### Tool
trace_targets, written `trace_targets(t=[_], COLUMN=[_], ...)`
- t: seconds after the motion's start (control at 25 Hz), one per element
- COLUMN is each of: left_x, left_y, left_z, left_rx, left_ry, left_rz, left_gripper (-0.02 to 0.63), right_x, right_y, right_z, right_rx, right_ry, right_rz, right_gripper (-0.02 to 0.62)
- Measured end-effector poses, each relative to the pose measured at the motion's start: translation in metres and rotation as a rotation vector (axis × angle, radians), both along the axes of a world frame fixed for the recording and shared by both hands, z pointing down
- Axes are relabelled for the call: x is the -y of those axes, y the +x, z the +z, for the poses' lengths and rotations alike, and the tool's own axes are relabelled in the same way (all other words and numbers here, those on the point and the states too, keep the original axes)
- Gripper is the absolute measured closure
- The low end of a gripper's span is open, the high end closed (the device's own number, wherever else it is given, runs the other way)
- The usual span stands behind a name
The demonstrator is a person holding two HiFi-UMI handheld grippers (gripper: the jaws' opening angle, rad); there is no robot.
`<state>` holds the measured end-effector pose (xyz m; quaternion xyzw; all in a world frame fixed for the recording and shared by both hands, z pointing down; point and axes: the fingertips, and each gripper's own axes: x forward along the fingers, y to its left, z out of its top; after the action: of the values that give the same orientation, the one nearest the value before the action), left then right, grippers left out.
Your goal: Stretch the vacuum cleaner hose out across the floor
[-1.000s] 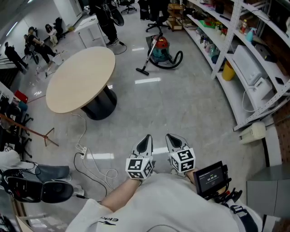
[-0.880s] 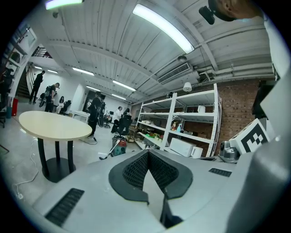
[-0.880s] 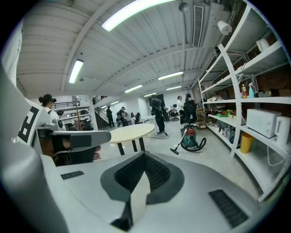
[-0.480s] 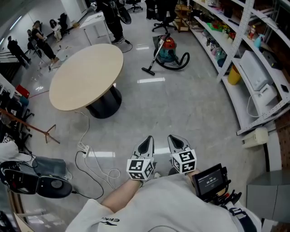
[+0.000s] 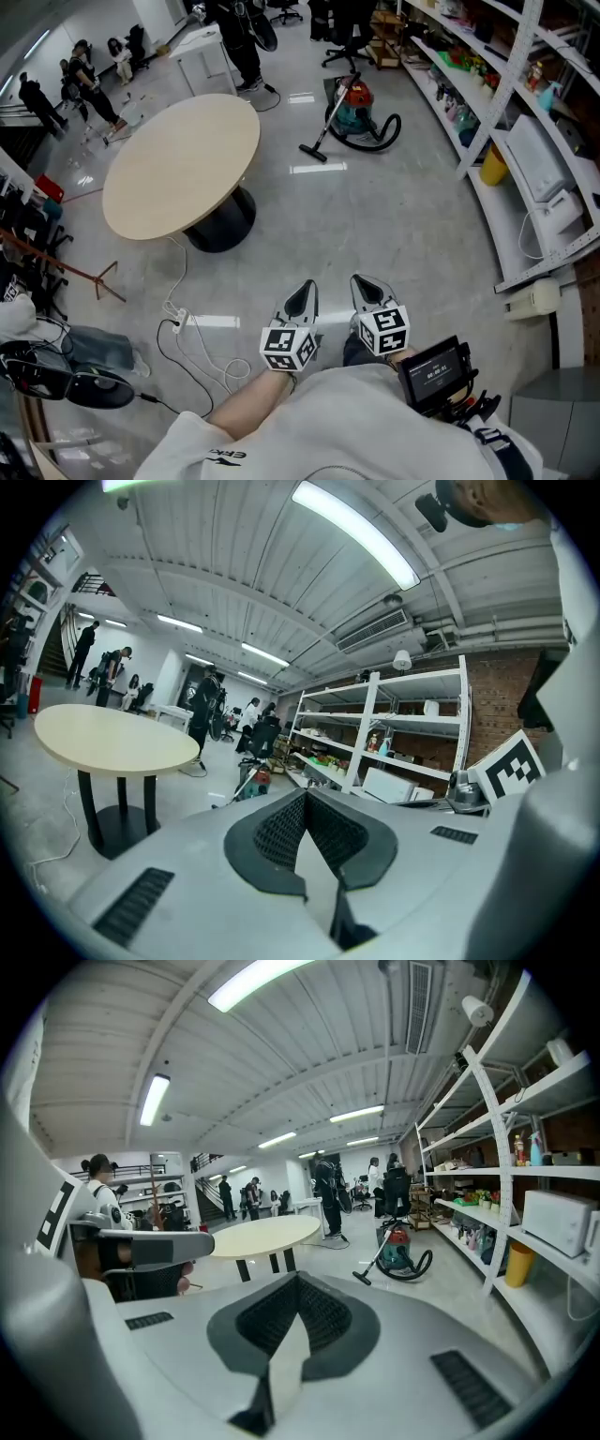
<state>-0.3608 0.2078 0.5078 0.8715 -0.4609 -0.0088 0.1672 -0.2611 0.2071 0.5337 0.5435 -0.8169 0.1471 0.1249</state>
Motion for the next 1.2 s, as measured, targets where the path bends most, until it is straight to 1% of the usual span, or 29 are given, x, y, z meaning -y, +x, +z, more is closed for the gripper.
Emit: trace_targets(t=[0.2, 0.44, 0.64, 0.72, 0.92, 1.2], left_x=[0.058, 0.132, 0.181, 0.196, 0.227, 0.293], left_y=[0.033, 0.084, 0.128, 0.142, 0.162, 0.176], left_z=[-0.007, -0.024, -0.026, -0.025, -0.015, -0.008], left_rx=[0.021, 0.045, 0.023, 0.018, 0.045, 0.043], left_ry=[-0.003, 0.033, 0.044, 0.036, -0.013, -0.017], left_rz=[-0.004, -0.005, -0.002, -0.002, 0.022, 0.058], left_gripper=[0.604, 0.604, 0.604, 0.604, 0.604, 0.604], right_x=[0.055, 0.124, 0.174, 0.191, 0.228, 0.293], right_y=[0.028, 0.077, 0.121, 0.135, 0.151, 0.161], right_z=[-0.004, -0.016, -0.013, -0.012, -0.008, 0.001], right_rx=[0.013, 0.033, 0.038, 0.038, 0.053, 0.05], right_ry=[0.002, 0.026, 0.026, 0.022, -0.002, -0.019], right_rz=[-0.011, 0.002, 0.011, 0.011, 0.014, 0.032], right_gripper=[0.597, 0.597, 0.597, 0.597, 0.597, 0.597])
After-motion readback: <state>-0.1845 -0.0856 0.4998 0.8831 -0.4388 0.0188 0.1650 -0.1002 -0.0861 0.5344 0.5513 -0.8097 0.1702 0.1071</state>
